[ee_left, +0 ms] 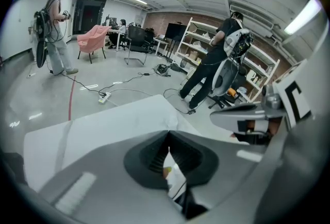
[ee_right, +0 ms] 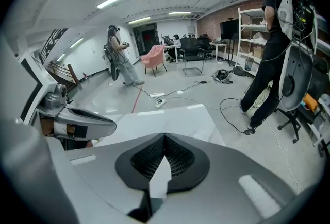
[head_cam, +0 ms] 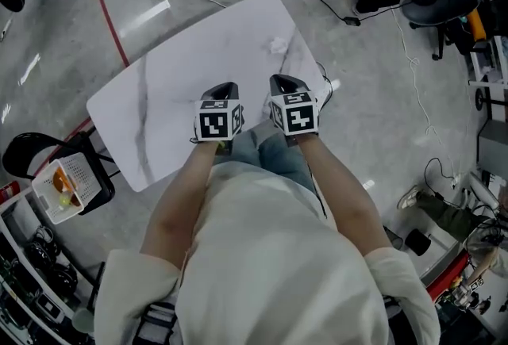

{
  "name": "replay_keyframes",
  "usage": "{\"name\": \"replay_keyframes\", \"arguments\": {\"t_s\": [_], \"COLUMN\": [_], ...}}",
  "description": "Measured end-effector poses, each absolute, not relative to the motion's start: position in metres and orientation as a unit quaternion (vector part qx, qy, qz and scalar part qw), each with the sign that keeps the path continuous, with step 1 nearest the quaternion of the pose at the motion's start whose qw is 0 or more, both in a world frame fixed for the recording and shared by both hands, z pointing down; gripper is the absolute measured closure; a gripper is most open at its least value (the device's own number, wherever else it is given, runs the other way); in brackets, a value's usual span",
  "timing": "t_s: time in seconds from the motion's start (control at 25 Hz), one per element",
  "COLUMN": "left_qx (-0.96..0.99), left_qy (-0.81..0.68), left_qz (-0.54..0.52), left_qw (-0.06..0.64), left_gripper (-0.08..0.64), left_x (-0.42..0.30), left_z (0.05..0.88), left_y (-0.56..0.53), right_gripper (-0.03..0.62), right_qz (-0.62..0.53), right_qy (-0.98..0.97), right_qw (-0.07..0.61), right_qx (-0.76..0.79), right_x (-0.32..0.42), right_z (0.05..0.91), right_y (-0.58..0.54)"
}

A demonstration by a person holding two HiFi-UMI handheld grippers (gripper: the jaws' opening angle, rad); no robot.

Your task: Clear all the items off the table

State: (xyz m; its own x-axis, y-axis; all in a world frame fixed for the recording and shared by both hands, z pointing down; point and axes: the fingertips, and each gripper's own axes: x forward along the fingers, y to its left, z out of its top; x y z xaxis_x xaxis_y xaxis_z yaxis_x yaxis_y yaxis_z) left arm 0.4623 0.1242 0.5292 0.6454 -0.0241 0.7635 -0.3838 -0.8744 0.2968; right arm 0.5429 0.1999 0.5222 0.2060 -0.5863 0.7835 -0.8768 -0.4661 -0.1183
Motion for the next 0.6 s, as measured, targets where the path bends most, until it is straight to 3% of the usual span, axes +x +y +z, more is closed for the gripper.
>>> {"name": "replay_keyframes", "arguments": {"t_s": [0.6], "left_qx": [0.858], "left_qy": [-0.203], "left_qz": [0.388], "left_qw": [0.267], "left_gripper": [0.552], "left_x": [0.503], "left_z": [0.536], "left_y": [0.131], "right_gripper": [0.594], "right_qz": [0.399], "right_qy": [-0.531], "right_qw": [0.23], "right_qx": [0.712], "right_x": [0.602], "right_z": [0.535], "right_y": [0.217]}}
